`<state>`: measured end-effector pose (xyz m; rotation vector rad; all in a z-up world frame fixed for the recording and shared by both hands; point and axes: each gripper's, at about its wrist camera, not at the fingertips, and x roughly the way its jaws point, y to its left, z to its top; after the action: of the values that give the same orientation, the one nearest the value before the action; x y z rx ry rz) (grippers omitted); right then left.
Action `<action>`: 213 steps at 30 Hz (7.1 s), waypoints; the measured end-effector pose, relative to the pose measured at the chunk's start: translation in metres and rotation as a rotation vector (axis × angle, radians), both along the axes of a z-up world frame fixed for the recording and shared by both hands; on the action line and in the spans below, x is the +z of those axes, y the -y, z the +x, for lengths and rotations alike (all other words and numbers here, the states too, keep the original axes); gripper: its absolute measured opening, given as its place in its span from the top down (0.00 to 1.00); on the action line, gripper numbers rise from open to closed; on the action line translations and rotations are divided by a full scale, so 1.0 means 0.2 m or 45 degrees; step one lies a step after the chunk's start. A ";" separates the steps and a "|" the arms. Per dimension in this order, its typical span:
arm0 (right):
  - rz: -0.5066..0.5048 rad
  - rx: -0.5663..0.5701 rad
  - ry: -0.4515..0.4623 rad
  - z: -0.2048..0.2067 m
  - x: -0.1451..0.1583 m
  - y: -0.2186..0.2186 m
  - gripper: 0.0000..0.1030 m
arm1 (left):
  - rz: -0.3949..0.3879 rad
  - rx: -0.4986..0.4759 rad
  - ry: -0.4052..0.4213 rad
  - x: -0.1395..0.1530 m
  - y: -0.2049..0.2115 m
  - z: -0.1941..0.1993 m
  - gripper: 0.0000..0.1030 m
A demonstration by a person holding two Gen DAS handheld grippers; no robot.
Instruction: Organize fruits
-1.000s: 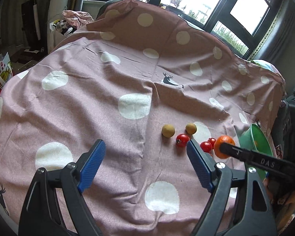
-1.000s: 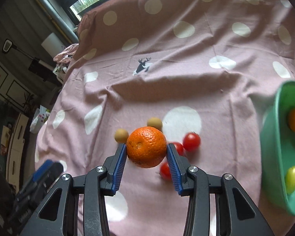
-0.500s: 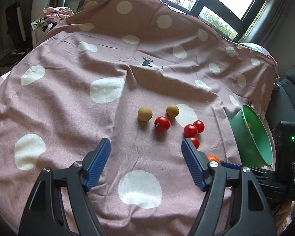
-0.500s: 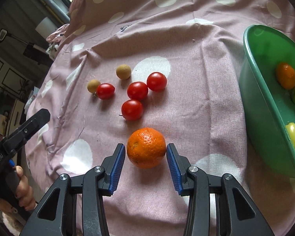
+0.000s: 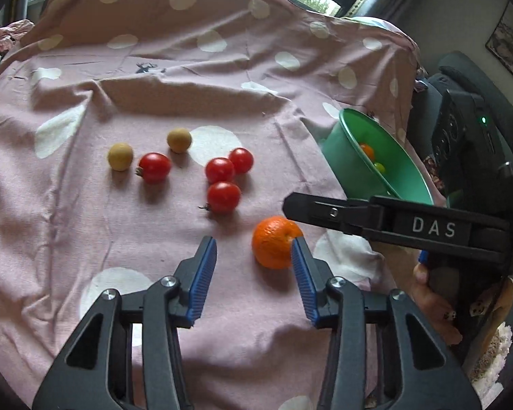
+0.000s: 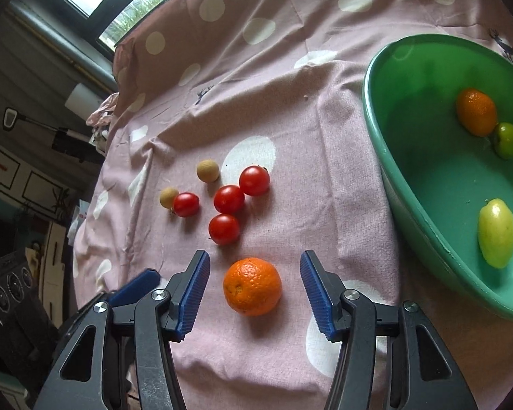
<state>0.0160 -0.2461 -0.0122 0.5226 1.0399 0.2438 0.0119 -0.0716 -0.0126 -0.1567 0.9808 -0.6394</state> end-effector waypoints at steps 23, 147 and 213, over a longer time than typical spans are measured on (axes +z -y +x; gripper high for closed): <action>0.031 0.033 -0.089 0.04 -0.12 -0.06 0.58 | 0.010 -0.051 -0.083 -0.15 0.15 0.04 0.64; -0.216 -0.590 0.345 -0.32 0.36 0.64 0.41 | 0.070 0.278 0.335 0.44 -0.03 0.07 0.30; -0.166 0.016 0.110 0.41 0.17 -0.24 0.74 | 0.109 0.421 0.077 0.06 -0.30 0.46 0.75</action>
<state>0.0982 -0.1986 0.0220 0.3845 0.9680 0.2064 0.1047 -0.0118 0.0000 -0.2171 0.8968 -0.2975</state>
